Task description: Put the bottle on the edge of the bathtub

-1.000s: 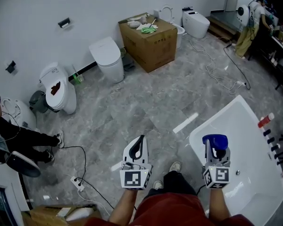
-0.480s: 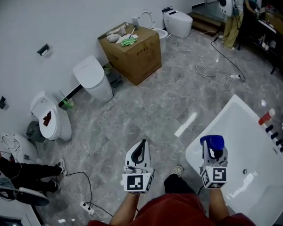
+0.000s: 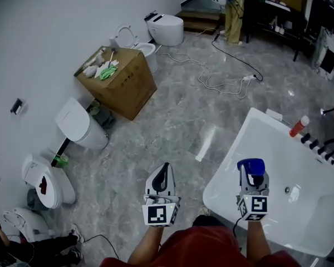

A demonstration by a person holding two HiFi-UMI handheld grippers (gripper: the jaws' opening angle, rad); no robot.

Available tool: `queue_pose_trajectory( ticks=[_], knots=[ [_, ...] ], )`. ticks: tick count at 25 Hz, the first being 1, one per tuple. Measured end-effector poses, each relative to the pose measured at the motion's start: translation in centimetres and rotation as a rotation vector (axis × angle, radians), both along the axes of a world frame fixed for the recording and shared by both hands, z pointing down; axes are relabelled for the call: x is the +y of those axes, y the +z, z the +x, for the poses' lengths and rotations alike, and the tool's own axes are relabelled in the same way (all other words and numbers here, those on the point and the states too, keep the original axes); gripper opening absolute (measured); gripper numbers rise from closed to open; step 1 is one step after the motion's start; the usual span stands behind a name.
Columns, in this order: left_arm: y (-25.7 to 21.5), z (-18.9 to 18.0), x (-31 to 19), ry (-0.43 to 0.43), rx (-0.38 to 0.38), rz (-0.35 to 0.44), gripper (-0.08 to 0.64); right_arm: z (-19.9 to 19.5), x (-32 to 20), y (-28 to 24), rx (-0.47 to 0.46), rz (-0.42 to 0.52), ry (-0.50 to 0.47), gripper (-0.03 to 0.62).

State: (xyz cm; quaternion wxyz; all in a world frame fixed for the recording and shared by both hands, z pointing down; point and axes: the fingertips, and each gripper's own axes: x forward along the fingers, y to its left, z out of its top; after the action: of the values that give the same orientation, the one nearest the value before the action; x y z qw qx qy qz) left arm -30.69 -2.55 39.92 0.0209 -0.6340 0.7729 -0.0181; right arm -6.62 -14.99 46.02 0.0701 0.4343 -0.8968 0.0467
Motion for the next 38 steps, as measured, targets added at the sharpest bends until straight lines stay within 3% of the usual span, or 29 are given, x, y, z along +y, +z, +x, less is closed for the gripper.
queue_pose_trajectory(
  ticks=[13, 24, 32, 38],
  knots=[
    [0.2, 6.3, -16.4, 0.28, 0.021, 0.011, 0.006, 7.8, -9.4, 0.3, 0.016, -0.018, 0.247, 0.15],
    [3.7, 9.4, -32.1, 0.492, 0.023, -0.004, 0.006, 9.6, -19.3, 4.3, 0.05, -0.056, 0.418, 0.149],
    [11.1, 11.6, -42.3, 0.583, 0.03, -0.078, 0.006, 10.2, -26.7, 12.0, 0.091, -0.16, 0.481, 0.149],
    [18.8, 13.0, -48.0, 0.622, 0.064, -0.169, 0.005, 9.9, -32.9, 18.9, 0.122, -0.233, 0.47, 0.15]
  ],
)
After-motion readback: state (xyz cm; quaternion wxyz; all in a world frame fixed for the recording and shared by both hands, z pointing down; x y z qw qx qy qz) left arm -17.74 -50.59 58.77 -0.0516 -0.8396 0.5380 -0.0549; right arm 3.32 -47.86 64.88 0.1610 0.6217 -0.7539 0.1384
